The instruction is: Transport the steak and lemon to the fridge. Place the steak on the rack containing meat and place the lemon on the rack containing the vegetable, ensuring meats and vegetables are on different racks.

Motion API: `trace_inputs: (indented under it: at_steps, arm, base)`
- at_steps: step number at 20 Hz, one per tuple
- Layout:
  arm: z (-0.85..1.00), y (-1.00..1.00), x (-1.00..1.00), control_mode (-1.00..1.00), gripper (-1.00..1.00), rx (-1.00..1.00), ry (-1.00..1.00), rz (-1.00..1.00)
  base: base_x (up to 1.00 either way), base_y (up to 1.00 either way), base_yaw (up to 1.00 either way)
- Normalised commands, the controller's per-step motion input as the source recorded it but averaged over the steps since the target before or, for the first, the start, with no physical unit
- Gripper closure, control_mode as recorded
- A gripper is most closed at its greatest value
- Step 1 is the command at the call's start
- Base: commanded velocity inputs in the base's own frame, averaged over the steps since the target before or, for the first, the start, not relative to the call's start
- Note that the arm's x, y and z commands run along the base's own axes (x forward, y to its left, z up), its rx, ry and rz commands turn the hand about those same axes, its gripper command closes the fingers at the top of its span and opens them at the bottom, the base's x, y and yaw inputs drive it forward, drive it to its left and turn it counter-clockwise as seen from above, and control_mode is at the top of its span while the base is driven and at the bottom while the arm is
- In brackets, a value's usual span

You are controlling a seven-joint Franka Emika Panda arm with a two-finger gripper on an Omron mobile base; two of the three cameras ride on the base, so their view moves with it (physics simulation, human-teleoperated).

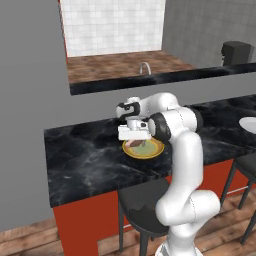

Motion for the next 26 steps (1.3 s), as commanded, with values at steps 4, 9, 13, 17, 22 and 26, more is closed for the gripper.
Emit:
trace_inputs:
  at_steps: [4, 9, 13, 17, 22, 26]
  arm:
    - [-0.32, 0.03, 0.02, -1.0, 1.0, 0.0, 0.16, -0.04]
    - [-0.3, 0.0, 0.0, -1.0, 1.0, 0.0, 0.13, -0.04]
    - [-0.21, 0.0, 0.0, -1.0, 1.0, 0.0, 0.08, -0.05]
    - [0.0, -0.03, -0.24, -1.0, 1.0, 0.0, 0.01, -0.16]
    - [0.08, -0.06, -0.61, -1.0, 1.0, 0.0, 0.01, -0.25]
    - [0.45, -0.08, -0.57, -1.0, 1.0, 0.0, 0.09, -0.33]
  base:
    - [0.0, 0.0, 0.0]
    - [0.0, 0.0, 0.0]
    - [0.0, 0.0, 0.0]
    - [0.0, 0.0, 0.0]
    - [0.0, 0.0, 0.0]
    - [0.0, 0.0, 0.0]
